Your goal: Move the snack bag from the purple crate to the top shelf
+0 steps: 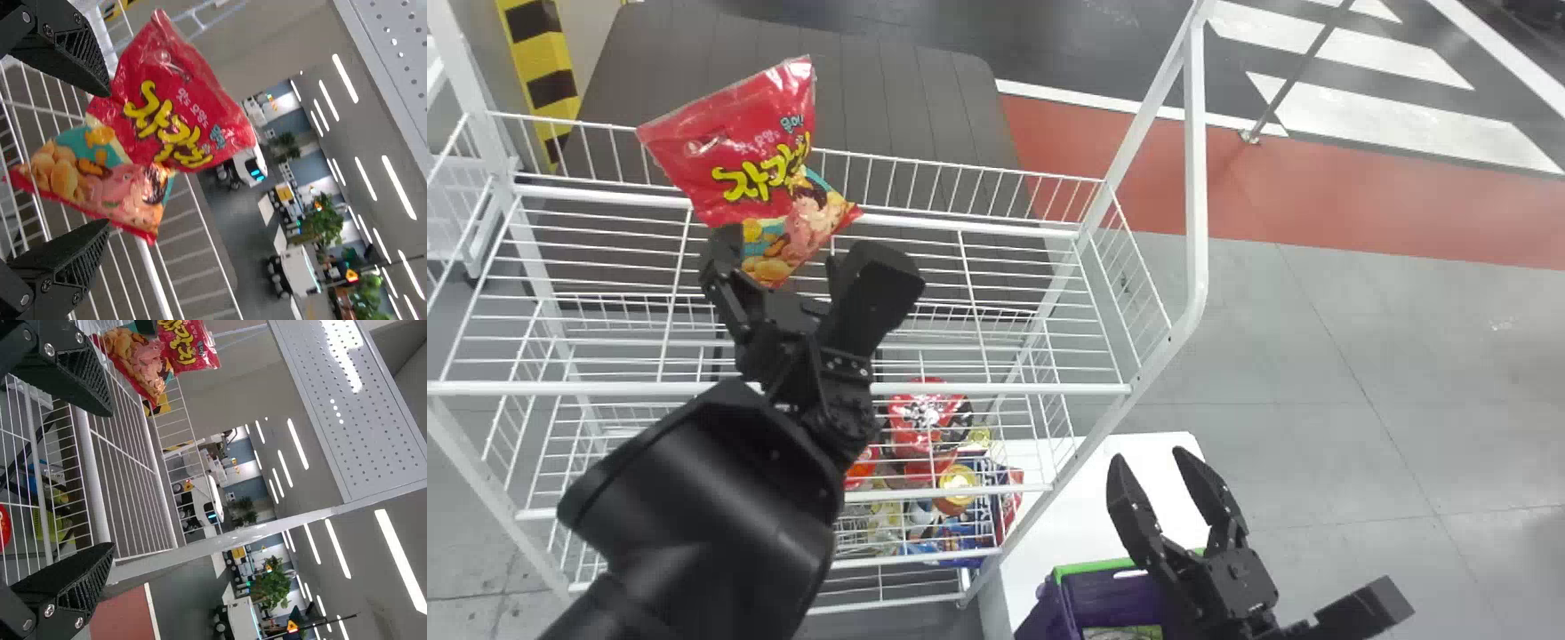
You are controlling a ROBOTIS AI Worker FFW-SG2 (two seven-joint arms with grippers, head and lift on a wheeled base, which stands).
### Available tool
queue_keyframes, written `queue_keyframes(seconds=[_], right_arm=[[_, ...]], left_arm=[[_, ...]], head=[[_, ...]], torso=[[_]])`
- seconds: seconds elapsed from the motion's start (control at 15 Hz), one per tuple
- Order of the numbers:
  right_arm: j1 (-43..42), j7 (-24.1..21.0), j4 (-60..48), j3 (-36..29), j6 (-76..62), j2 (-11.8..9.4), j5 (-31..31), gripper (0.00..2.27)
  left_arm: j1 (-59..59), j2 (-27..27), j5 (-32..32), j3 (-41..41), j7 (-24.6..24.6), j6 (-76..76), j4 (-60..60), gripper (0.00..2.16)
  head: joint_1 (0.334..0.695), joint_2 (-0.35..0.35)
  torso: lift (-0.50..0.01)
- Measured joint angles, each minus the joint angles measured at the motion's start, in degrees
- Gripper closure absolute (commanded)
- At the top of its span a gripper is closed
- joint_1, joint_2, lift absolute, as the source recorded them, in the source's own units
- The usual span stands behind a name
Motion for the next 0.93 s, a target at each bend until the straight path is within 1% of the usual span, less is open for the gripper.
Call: queue_keyframes(seconds=[0.27, 0.47, 0.93], right_arm=[[0.0, 0.02, -0.04, 0.16, -0.06, 0.09, -0.01, 0.13], [0.03, 0.0, 0.07, 0.11, -0.06, 0.21, -0.05, 0.13], [0.35, -0.01, -0.01, -0.1, -0.06, 0.32, -0.06, 0.13]], left_arm=[[-3.13, 0.0, 3.09, -0.03, 0.15, -0.03, 1.46, 0.17], [-3.84, 0.0, 3.82, -0.34, 0.18, 0.07, 1.48, 0.17], [-8.58, 0.0, 7.18, -0.19, 1.04, -2.23, 7.75, 0.2]], head=[[0.695, -0.35], [0.695, -0.35], [0.695, -0.35]], torso=[[0.001], [0.001], [0.001]])
